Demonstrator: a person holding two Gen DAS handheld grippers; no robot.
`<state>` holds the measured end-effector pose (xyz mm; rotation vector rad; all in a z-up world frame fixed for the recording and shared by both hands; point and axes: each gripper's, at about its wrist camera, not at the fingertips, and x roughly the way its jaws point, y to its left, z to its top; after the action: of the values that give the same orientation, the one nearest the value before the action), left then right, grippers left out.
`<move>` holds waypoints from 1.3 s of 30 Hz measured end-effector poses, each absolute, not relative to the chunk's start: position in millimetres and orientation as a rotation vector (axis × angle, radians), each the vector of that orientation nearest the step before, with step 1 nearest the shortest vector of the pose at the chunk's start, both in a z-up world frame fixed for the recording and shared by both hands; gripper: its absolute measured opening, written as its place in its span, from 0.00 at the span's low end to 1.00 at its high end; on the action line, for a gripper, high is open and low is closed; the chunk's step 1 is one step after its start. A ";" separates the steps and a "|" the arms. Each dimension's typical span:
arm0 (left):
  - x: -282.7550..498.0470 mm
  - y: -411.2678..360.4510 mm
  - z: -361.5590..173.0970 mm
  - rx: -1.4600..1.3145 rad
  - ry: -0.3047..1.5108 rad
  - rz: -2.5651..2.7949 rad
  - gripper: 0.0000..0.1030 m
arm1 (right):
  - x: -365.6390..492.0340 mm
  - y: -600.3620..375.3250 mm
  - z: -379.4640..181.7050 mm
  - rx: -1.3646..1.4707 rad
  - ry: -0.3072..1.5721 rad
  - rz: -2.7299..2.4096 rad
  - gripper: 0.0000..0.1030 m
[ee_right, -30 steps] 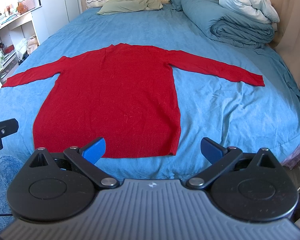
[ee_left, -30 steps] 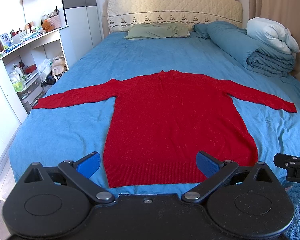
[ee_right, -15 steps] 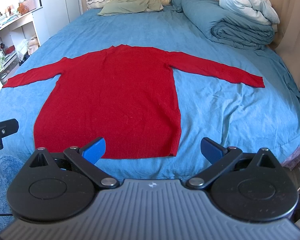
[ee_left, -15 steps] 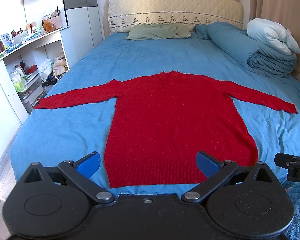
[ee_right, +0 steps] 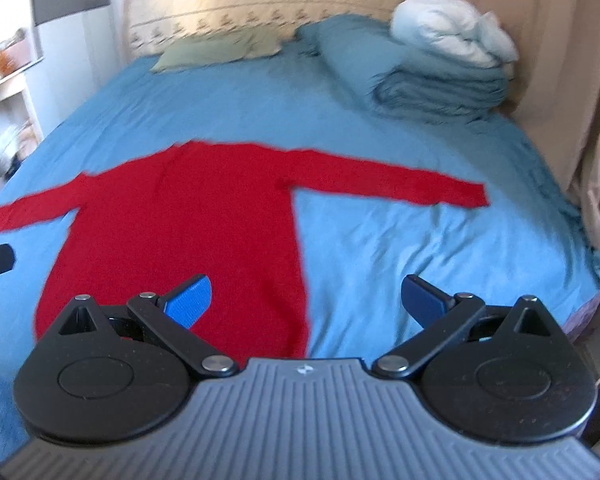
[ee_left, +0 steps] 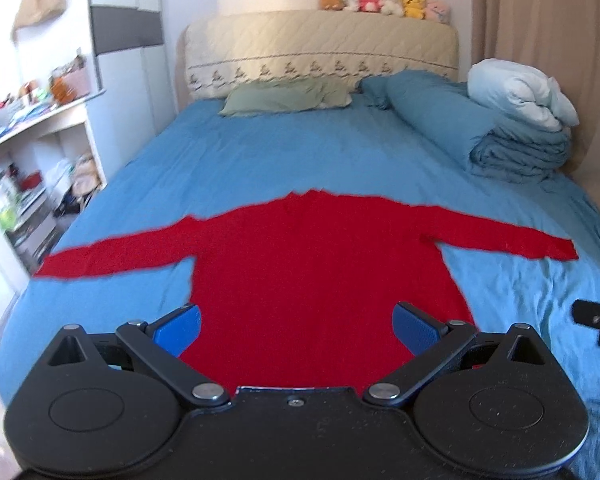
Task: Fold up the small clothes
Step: 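Grasp the sleeve cuff nearest the right tool with the right gripper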
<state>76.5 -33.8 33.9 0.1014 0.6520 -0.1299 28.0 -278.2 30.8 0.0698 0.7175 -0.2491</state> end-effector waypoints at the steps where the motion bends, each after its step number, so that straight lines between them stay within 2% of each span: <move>1: 88.8 -40.2 35.3 0.109 0.651 -0.137 1.00 | 37.2 -287.2 33.2 0.075 0.706 -0.269 1.00; 7: 170.1 -81.0 39.6 0.094 0.635 -0.200 1.00 | 100.0 -352.8 36.1 0.129 0.661 -0.359 1.00; 13: 256.9 -127.9 22.9 0.043 0.669 -0.263 1.00 | 170.1 -423.7 5.7 0.163 0.666 -0.447 1.00; 24: 402.3 -198.4 -71.1 0.017 0.801 -0.299 1.00 | 271.6 -551.1 -107.9 0.335 0.687 -0.612 1.00; 32: 451.8 -216.1 -139.1 0.040 0.886 -0.263 1.00 | 275.0 -611.2 -190.5 0.480 0.673 -0.770 1.00; 36: 457.9 -219.8 -153.9 0.039 0.895 -0.262 1.00 | 265.7 -618.5 -212.4 0.506 0.586 -0.784 0.95; 39: 459.7 -221.4 -158.9 0.041 0.900 -0.261 1.00 | 263.8 -618.4 -219.0 0.500 0.522 -0.799 0.86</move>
<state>459.7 -221.4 -158.9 0.0405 0.9001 -0.2605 263.8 -618.4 -219.0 0.5001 0.5220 -0.7985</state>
